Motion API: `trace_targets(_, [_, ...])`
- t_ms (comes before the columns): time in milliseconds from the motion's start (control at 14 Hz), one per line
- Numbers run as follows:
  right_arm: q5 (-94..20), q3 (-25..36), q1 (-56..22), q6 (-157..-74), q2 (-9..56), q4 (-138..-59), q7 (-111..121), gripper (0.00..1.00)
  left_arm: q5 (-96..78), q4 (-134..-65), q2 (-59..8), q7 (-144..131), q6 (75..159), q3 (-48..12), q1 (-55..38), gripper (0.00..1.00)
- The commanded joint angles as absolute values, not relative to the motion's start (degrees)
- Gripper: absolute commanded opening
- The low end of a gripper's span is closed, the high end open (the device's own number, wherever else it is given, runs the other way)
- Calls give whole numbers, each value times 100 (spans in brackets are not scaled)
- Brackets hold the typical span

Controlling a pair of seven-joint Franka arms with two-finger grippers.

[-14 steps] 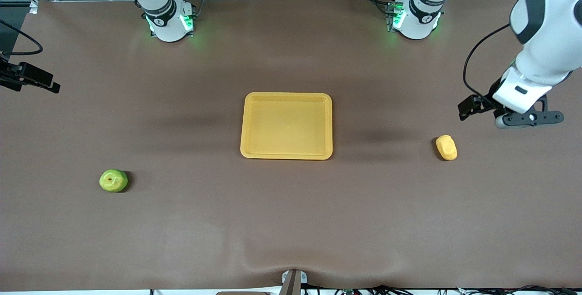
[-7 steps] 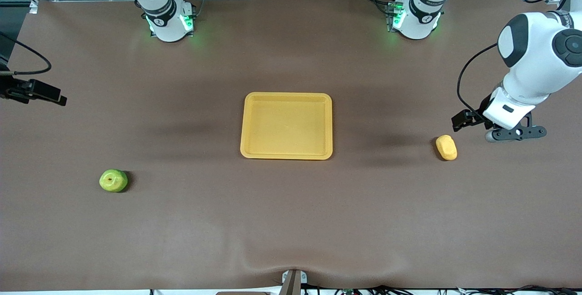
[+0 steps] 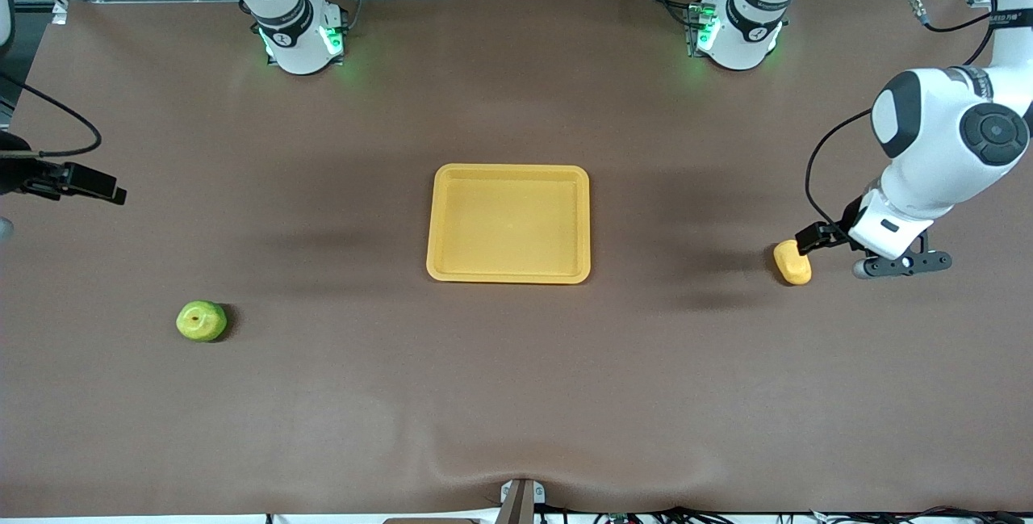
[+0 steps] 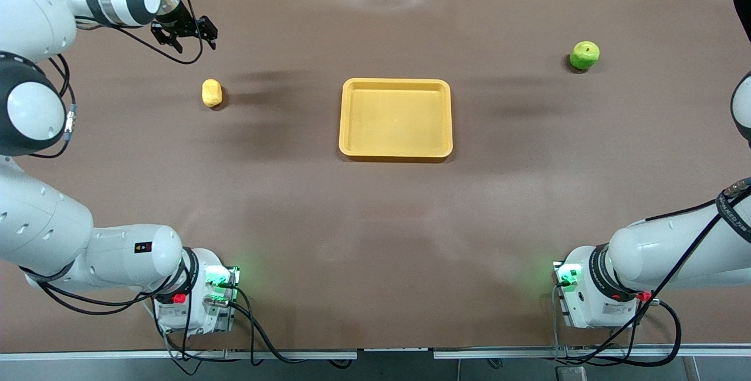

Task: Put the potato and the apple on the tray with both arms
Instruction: 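Move the left gripper down over the yellow potato while the right gripper starts reaching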

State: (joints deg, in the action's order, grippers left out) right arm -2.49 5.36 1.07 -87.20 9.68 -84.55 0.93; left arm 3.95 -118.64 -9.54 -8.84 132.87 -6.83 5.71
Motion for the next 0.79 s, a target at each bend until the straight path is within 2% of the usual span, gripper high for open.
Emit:
trace_targets(0, [-185, 483, 193, -8771, 1089, -8402, 176, 100, 492, -11830, -1247, -1046, 13630, -712, 615, 100])
trace_targets(214, [-193, 483, 193, -8894, 1222, -8402, 176, 100, 501, -11839, -1520, -1475, 13869, -712, 677, 100])
trace_targets(714, [-193, 483, 246, -9263, 1713, -8420, 255, 100, 510, -11874, -2012, -1521, 13860, -677, 809, 100])
